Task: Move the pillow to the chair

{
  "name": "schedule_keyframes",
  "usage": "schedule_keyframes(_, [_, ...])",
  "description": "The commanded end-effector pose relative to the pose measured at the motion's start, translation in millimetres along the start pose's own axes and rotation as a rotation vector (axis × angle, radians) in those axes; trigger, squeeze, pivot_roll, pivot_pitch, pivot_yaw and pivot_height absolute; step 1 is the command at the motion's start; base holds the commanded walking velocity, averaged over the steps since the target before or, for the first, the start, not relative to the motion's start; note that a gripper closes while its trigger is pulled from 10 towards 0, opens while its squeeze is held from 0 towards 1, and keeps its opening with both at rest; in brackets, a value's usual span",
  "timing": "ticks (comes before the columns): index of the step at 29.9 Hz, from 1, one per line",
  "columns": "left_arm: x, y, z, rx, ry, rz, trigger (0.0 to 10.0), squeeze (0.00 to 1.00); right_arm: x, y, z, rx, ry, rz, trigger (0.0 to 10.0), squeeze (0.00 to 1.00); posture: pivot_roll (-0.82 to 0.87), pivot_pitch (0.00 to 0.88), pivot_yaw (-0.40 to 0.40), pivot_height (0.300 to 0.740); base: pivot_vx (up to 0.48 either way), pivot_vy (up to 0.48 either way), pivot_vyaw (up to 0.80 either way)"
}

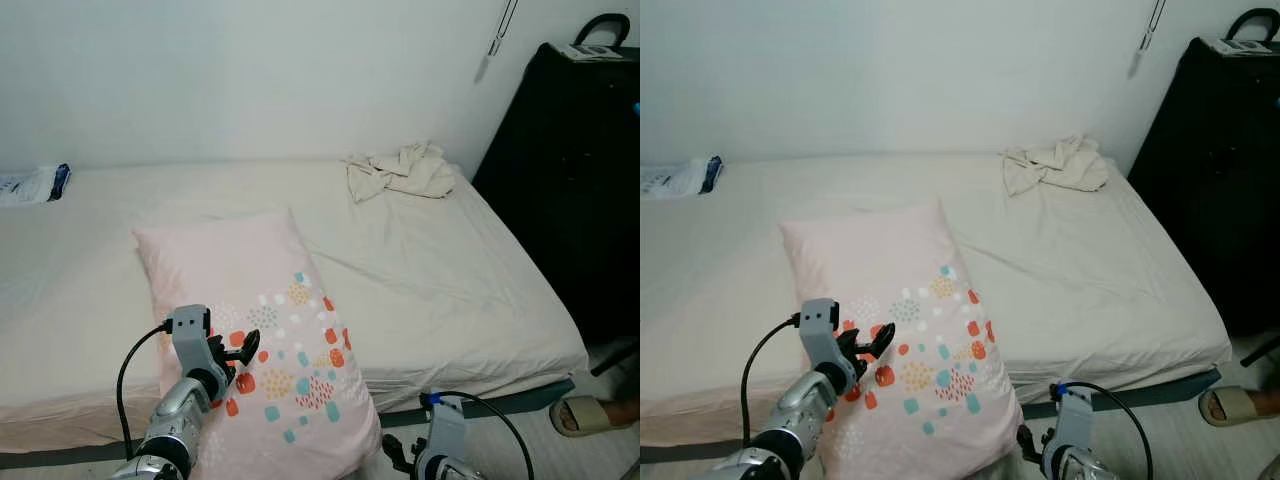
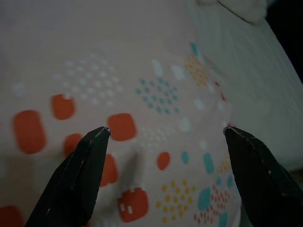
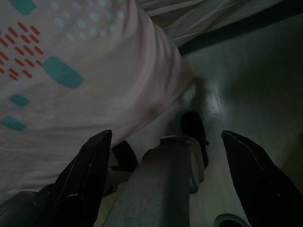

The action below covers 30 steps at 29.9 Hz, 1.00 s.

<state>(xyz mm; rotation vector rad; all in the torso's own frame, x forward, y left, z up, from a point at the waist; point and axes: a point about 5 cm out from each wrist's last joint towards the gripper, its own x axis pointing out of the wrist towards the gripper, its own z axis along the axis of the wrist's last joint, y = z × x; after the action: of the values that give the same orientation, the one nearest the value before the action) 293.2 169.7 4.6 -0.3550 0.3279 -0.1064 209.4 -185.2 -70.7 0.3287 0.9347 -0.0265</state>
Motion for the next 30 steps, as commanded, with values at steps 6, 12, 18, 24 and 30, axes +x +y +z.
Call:
schedule_keyframes(6, [3.2,-2.5,7,-0.045,-0.06,0.042,10.0,0.0,0.3,3.1,-4,-0.004,0.015,0.023,10.0,0.0,-0.09,0.079,-0.006,0.698,0.0,0.0,0.0])
schedule_keyframes(12, [4.5,-5.8,7,-0.04,-0.069,0.039,10.0,0.0,0.0,3.5,-9,0.001,0.03,0.029,10.0,0.0,-0.09,0.08,-0.004,0.698,0.0,0.0,0.0])
schedule_keyframes(18, [5.1,-8.7,7,-0.036,-0.072,0.029,10.0,0.0,-0.4,2.9,-14,0.001,0.067,0.022,10.0,0.0,-0.09,0.083,-0.001,0.698,0.0,0.0,0.0])
schedule_keyframes(24, [7.0,-10.2,11,-0.029,-0.089,0.023,10.0,0.0,-0.2,4.9,-15,0.009,0.065,0.042,10.0,0.0,-0.09,0.085,0.0,0.673,0.0,0.0,0.0])
schedule_keyframes(30, [13.1,-16.3,25,-0.013,-0.14,0.004,10.0,0.0,-0.4,5.7,-16,0.004,0.072,0.053,10.0,0.0,-0.09,0.087,0.002,0.643,0.0,0.0,0.0])
